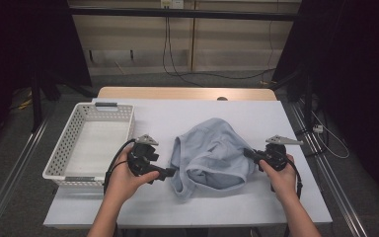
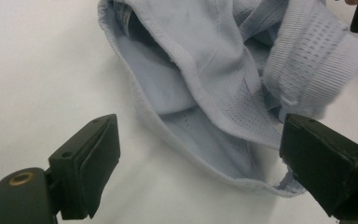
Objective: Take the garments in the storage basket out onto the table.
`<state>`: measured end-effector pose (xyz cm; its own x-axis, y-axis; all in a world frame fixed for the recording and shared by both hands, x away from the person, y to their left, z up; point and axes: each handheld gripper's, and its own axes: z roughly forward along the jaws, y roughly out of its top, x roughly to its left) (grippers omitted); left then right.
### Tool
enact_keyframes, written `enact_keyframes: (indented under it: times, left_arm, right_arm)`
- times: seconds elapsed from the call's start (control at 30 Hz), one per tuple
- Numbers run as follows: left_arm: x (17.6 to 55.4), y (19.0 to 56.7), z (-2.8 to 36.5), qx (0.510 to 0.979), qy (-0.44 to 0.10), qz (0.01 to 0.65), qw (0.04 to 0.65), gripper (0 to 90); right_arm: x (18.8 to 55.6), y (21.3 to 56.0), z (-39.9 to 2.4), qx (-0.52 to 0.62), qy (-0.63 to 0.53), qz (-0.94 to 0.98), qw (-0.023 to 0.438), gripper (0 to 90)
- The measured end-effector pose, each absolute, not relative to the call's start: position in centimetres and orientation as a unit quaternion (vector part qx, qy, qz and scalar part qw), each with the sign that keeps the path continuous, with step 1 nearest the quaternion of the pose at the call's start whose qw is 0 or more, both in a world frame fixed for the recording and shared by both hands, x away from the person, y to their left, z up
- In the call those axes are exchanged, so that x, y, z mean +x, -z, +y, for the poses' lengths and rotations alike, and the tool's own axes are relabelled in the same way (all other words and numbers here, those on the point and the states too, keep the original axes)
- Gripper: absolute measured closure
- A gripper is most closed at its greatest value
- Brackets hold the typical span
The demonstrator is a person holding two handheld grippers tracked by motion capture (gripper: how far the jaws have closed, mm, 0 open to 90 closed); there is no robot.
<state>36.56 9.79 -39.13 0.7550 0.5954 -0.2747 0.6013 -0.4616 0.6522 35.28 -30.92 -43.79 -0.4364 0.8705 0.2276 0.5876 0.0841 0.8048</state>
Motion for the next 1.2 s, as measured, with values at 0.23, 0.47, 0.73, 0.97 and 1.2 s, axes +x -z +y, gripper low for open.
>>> enact_keyframes:
  times: [0.23,0.47,0.73,0.97,1.2]
  left_arm:
    - [36.5,40.3,8.7,0.863,0.013,0.344,0.371,13.9]
    - [37.0,41.1,8.2,0.858,0.0,0.357,0.369,19.9]
    - [37.7,41.9,7.9,0.858,-0.002,0.36,0.367,31.8]
    - [38.4,42.5,7.8,0.856,0.003,0.365,0.367,49.8]
    - [38.8,42.6,7.1,0.858,0.027,0.369,0.356,78.0]
  right_arm:
    - [34.4,43.9,-31.3,0.51,-0.446,0.718,0.158,85.6]
    - [33.9,44.0,-31.5,0.506,-0.447,0.721,0.16,85.1]
    - [33.3,44.0,-31.7,0.501,-0.445,0.726,0.157,84.4]
    - [32.6,43.9,-31.8,0.497,-0.444,0.73,0.154,84.5]
    - [31.9,44.0,-31.7,0.493,-0.443,0.734,0.148,84.4]
